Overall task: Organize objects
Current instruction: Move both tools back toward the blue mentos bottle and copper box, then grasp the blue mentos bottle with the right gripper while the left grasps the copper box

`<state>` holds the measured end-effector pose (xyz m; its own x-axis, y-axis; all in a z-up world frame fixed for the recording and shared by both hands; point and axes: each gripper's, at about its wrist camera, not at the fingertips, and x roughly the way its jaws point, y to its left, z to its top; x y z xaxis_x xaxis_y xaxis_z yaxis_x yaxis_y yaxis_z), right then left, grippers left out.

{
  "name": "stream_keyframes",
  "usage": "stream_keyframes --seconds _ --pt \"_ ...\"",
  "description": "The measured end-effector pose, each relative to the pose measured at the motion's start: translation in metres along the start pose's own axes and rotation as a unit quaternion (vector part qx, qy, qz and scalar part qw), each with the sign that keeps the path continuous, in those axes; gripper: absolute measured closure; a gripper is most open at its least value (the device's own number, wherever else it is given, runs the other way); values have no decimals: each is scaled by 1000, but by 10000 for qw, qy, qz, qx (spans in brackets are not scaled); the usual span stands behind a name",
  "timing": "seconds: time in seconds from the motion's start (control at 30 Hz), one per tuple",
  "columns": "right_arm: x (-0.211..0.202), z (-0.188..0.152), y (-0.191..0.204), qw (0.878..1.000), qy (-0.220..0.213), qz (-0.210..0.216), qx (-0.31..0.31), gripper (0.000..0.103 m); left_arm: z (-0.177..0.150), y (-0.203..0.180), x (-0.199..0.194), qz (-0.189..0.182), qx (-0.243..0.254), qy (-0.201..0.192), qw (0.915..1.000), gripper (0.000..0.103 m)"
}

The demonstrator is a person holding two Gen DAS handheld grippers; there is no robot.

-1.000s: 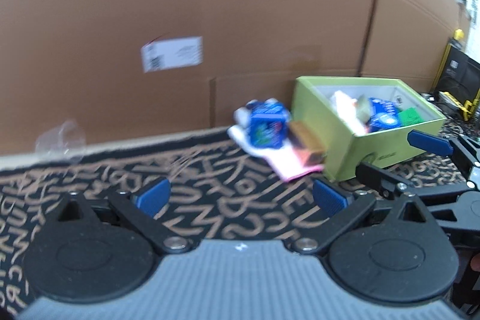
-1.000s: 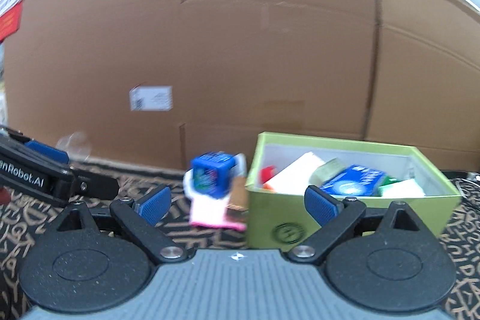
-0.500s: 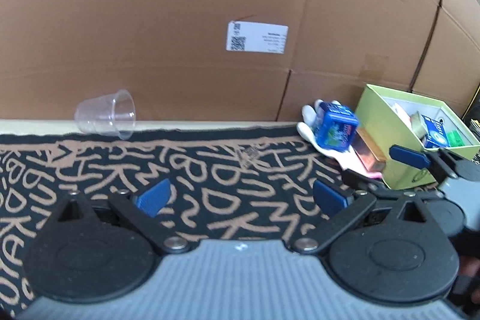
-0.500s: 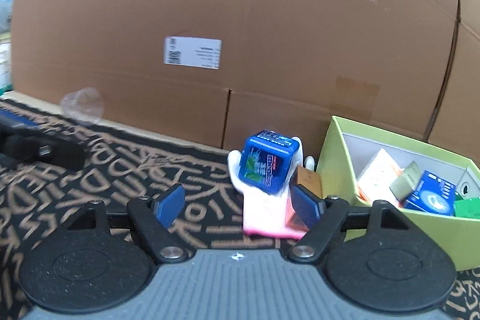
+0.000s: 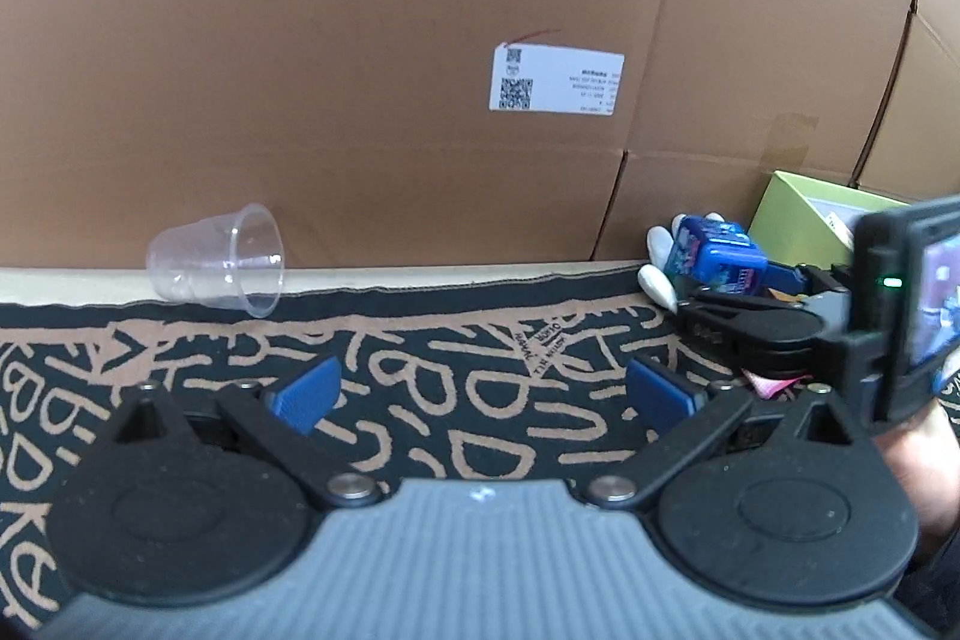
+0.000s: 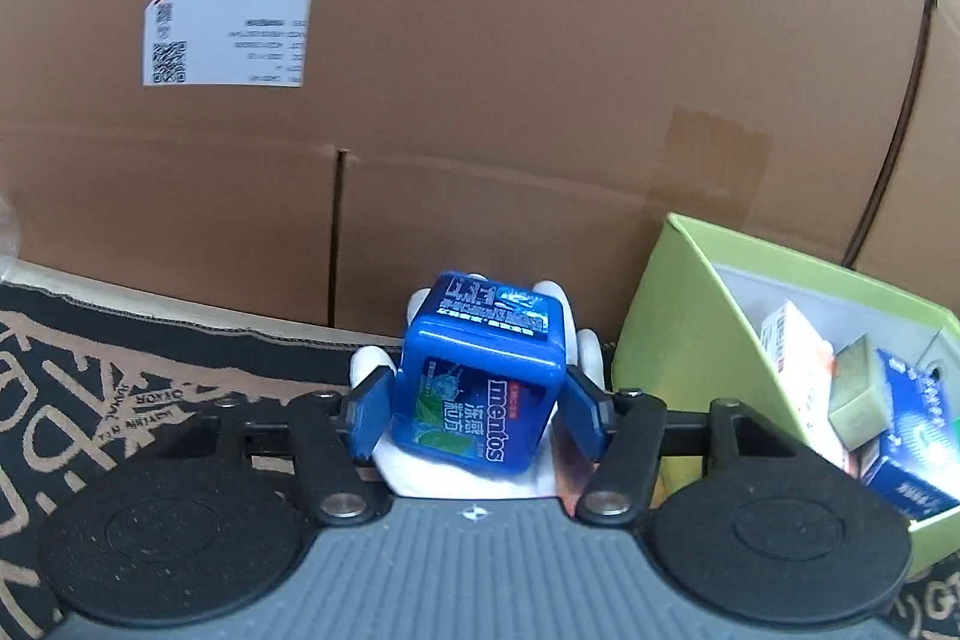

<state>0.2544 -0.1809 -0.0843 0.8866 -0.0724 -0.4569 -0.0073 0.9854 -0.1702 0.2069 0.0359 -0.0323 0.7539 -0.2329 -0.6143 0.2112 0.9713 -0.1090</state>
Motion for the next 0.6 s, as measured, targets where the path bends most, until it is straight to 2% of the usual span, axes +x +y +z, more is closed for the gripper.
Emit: stream_keyframes --seconds 0.07,0.23,0.4,0.5,0.6 --pt "-13 -7 -10 9998 -96 112 108 41 1 -2 5 -32 40 59 10000 0" --pt "-64 -24 -45 9937 -513 740 667 41 6 -18 16 -172 204 193 9995 0" --pt "-110 -46 -65 9911 -407 1194 431 41 8 -48 19 -473 503 218 9974 0" --pt "-134 -67 -71 9938 -325 1030 251 41 8 -72 20 -741 705 195 9946 0" --pt "-151 -83 -87 9956 -246 837 353 41 9 -96 24 -1127 850 201 9898 6"
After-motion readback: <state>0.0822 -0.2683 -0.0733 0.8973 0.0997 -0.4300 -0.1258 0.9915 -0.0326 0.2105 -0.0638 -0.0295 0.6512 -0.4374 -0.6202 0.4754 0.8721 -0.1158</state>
